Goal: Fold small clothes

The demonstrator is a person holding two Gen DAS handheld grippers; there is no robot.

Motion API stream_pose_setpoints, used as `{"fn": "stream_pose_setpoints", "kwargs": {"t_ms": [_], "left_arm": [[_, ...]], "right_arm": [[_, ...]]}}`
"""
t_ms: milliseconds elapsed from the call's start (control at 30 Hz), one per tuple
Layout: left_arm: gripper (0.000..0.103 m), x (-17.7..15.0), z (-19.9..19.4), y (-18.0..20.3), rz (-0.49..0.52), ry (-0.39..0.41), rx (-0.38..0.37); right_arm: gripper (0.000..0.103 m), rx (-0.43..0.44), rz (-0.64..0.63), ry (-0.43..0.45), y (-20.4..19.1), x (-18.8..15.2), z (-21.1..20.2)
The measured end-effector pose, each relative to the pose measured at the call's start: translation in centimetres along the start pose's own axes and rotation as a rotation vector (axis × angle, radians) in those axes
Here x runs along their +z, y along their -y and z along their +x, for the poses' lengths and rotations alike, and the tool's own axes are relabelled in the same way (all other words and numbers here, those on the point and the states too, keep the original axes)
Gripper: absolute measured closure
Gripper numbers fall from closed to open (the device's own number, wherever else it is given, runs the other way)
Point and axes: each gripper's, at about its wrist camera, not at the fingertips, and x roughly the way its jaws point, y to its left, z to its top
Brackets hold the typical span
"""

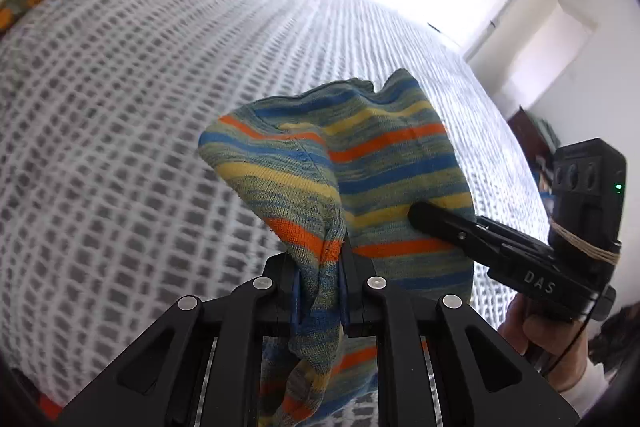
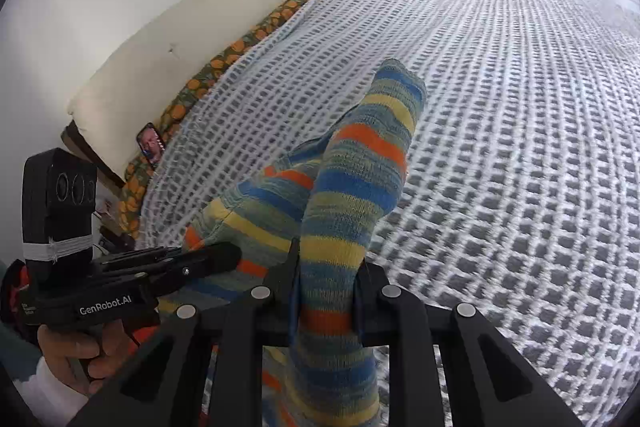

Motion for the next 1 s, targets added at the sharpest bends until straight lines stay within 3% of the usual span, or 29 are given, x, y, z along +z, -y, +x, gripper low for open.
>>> {"fn": "stream_pose_setpoints", "kwargs": {"t_ms": [100, 167, 233, 300, 367, 433, 700, 833, 1000], "left_arm": [[0.086, 0.2, -0.8, -2.9, -0.021, 0.008, 0.065], [0.065, -0.5, 1.6, -4.8, -0.018, -0.04, 0.172], [0.056, -2.1, 3.6, -5.9, -0.003, -0.087, 0.304], [0.05, -4.0, 3.3, -6.3, 0.006, -0.094, 0.343], [0.025, -5.4, 1.7, -5.9, 0.016, -0.057, 0.36], [0.019, -6.6, 0.9, -4.5, 0.056, 0.001, 0.403], [0.005, -8.6, -2.8, 1.0, 0.215, 0.11, 0.449], [0.004, -9.1, -4.6, 2.9, 0.227, 0.132, 0.443], [0.003, -9.5, -6.2, 4.0, 0.226, 0.16, 0.492]], "right_arm": [[0.082, 0.037, 0.011, -0.026, -1.1, 1.3, 2.0], [0.075, 0.016, 0.035, -0.092, -0.9, 1.1, 4.1], [0.049, -0.139, 0.028, -0.16, -0.3, 0.4, 5.8], [0.033, -0.266, 0.008, -0.152, 0.1, -1.0, 5.1], [0.023, -0.287, 0.009, -0.128, 0.2, -2.6, 2.8], [0.01, -0.323, -0.019, -0.117, -0.5, -4.1, 0.9], [0.004, -0.354, -0.062, -0.035, -4.4, -8.7, -6.1], [0.004, -0.372, -0.056, -0.013, -5.7, -10.0, -8.5], [0.004, -0.395, -0.069, -0.002, -6.8, -10.8, -10.1]]}}
